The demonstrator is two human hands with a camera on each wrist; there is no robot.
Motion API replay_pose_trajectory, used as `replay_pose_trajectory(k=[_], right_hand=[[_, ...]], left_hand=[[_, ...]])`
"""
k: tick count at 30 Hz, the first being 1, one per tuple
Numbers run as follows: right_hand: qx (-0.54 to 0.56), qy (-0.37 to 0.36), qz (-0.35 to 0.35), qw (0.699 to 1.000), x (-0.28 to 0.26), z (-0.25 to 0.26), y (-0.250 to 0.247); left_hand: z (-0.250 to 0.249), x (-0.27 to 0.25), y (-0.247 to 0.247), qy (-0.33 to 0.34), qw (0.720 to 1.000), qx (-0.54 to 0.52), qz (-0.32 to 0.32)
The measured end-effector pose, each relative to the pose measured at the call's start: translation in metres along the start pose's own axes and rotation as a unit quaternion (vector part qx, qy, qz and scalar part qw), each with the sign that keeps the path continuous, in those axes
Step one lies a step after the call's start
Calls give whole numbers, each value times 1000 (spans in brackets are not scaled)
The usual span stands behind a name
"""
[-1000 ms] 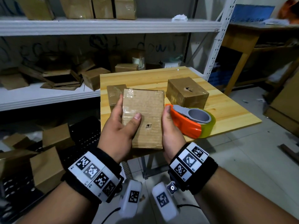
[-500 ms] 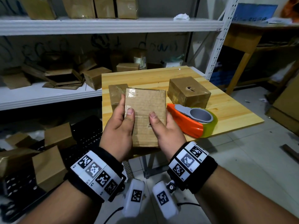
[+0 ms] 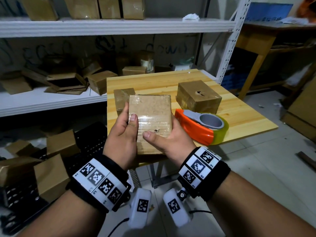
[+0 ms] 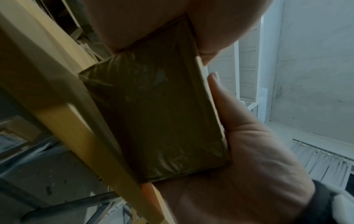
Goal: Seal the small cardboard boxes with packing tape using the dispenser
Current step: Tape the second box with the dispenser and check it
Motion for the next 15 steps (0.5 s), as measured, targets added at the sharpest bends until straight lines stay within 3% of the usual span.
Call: replay_pose_trajectory(k=[10, 15], right_hand=[[22, 19, 59, 998, 3, -3, 3], [95, 65, 4, 993, 8, -19, -8]], left_hand=[[6, 0, -1, -18, 1000, -1, 7], [9, 5, -4, -35, 999, -10, -17]])
Point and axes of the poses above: each hand's wrist, its own x-axis towards the middle knuckle, its own y-axis out of the palm, z = x × y, the point moved 10 cm from there along x, towards the middle knuckle, and after that the axes turned 5 degrees about y, right-handed, at the moved point
